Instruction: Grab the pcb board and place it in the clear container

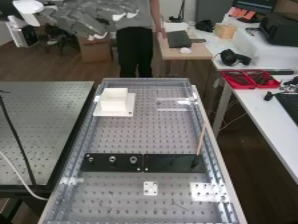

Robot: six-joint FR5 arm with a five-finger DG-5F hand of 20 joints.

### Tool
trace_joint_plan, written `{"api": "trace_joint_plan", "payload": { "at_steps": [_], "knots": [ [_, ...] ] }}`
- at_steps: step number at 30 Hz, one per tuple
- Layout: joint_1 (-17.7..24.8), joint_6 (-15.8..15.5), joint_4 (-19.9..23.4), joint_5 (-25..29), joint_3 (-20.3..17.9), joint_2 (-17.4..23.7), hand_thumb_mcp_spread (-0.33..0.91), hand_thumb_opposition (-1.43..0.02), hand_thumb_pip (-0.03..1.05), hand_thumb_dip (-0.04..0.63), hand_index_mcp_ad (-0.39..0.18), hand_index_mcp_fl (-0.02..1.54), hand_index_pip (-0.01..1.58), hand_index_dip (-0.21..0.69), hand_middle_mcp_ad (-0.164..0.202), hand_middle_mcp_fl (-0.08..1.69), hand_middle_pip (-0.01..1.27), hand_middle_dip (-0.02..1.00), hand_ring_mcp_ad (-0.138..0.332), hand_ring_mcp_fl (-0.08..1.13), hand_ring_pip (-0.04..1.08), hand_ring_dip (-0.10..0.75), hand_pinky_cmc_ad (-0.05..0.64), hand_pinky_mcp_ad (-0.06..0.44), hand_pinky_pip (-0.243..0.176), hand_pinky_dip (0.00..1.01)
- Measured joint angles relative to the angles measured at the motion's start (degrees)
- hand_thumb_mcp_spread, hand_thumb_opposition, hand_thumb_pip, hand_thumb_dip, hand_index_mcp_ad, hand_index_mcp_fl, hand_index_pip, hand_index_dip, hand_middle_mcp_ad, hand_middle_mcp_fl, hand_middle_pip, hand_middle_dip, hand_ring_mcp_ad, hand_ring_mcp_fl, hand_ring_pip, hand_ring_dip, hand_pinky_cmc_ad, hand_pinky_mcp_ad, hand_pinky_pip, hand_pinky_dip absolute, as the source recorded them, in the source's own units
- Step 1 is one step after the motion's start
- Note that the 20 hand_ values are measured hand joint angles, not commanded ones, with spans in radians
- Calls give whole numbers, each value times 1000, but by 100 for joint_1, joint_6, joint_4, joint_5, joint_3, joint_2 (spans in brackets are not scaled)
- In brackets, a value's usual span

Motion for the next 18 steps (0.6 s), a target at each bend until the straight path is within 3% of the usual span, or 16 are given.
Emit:
{"api": "trace_joint_plan", "payload": {
  "at_steps": [18],
  "knots": [
    [-93, 162, -343, -413, 193, -84, 239, -726, 360, 52, -87, 122, 101, 169, 84, 44, 138, 120, 232, 5, 77, 9, 330, 201, -122, 590]
  ]
}}
